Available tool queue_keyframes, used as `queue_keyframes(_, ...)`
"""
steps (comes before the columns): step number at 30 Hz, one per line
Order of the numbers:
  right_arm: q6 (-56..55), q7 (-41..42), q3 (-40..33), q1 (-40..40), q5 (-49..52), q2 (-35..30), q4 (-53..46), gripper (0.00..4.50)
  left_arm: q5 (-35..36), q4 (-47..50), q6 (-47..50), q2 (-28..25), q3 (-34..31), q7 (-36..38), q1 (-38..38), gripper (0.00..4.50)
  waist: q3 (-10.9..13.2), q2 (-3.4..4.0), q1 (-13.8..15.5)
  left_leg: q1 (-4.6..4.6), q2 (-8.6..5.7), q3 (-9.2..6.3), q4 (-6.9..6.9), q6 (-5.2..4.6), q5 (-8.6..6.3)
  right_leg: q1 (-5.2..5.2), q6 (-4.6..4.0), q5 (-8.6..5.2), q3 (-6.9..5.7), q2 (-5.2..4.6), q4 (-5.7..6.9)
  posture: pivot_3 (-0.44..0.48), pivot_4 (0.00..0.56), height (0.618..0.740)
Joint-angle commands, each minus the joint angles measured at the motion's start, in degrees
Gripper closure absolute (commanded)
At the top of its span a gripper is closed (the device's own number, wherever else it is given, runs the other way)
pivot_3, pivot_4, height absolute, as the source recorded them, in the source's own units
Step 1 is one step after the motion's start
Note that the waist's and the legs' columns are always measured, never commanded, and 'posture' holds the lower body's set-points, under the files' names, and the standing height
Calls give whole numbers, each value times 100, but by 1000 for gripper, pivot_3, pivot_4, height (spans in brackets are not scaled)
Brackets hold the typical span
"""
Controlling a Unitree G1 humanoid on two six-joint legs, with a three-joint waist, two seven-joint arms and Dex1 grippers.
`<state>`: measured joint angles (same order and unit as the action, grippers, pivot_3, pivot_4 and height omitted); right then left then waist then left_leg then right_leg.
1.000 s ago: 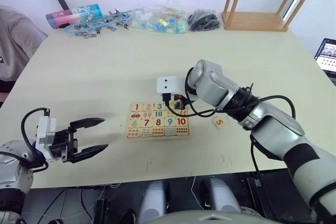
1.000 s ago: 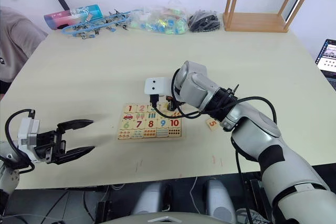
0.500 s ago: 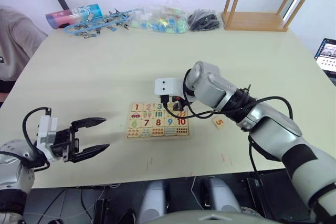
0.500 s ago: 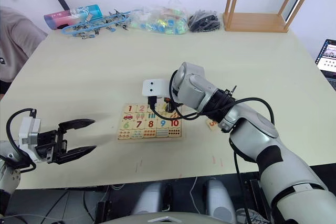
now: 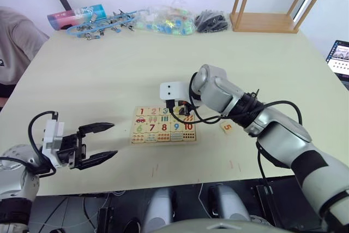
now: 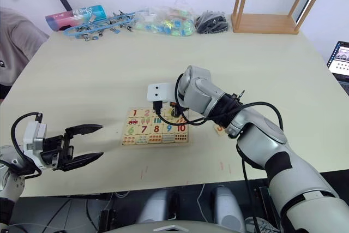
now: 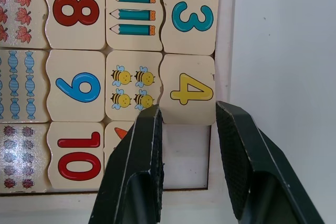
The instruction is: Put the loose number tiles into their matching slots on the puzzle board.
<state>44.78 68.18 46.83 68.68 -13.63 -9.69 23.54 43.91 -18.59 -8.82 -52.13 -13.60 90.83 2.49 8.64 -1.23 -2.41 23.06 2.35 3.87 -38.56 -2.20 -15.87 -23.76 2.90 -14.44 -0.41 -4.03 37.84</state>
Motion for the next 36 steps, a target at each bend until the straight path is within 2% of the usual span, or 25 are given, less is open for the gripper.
queue_keyframes(1, -90, 58, -9, -27, -55, -10, -71, 1811, -25, 142, 63, 4, -249, 166, -23, 0, 0, 0, 0, -1, 0, 0, 1, 0, 0, 0, 0, 0, 0, 0, 0, 0, 150, 737)
queue_keyframes(4, -98, 79, -29, -27, -73, -17, -61, 468, -52, 153, 97, 12, -267, 166, -46, 0, 0, 0, 0, -2, 0, 0, 2, 0, 0, 1, 0, 0, 0, 0, 0, 0, 150, 737)
queue_keyframes(12, -71, 115, -255, 62, -12, -46, -14, 468, -99, 148, 149, 23, -284, 167, -133, 0, 1, 0, 2, -2, 1, -1, 2, 0, 0, 2, 0, 0, 0, -1, -1, 0, 150, 737)
queue_keyframes(21, -65, -121, -1204, -371, 542, -181, -539, 468, -149, 210, 227, 86, -320, 166, -167, 0, 0, -8, 3, -1, 1, -2, 12, 1, 0, 2, 0, 0, -3, -6, -9, 0, 150, 737)
queue_keyframes(22, -80, -165, -1268, -406, 577, -171, -564, 1131, -154, 207, 230, 86, -322, 167, -172, 0, 0, -9, 2, -1, 1, -1, 13, 1, 0, 2, 0, 0, -3, -6, -10, 0, 150, 737)
queue_keyframes(23, -101, -204, -1324, -442, 619, -167, -583, 1247, -157, 202, 233, 85, -321, 167, -180, 0, 0, -9, 2, -1, 1, -1, 13, 1, 0, 2, 0, 0, -3, -6, -10, 0, 150, 737)
queue_keyframes(24, -239, -294, -1454, -543, 699, -157, -597, 1809, -162, 201, 239, 84, -310, 167, -192, 0, 0, -9, 1, -1, 1, -1, 13, 1, 0, 1, 0, 0, -3, -6, -9, 0, 150, 737)
queue_keyframes(25, -354, -365, -1538, -623, 747, -161, -603, 2081, -164, 206, 244, 84, -303, 167, -198, 0, 0, -9, 2, -1, 1, -1, 13, 1, 0, 1, 0, 0, -3, -6, -9, 0, 150, 737)
queue_keyframes(28, -737, -526, -1715, -850, 857, -172, -589, 3611, -175, 209, 254, 89, -295, 167, -214, 0, -1, -10, 1, -1, 1, -1, 14, 1, 0, 2, 0, 0, -3, -6, -9, 0, 150, 737)
queue_keyframes(30, -911, -585, -1782, -938, 912, -167, -572, 4473, -179, 210, 257, 92, -295, 167, -219, 0, -2, -13, 1, -1, 1, -1, 14, 1, 0, 2, 0, 0, -3, -6, -10, 0, 150, 737)
queue_keyframes(36, -1421, -826, -2082, -1453, 1143, -165, -567, 4473, -188, 220, 266, 110, -323, 166, -217, 0, -3, -17, 4, -2, 1, -2, 14, 1, 0, 4, 0, 0, -4, -7, -11, 0, 150, 737)
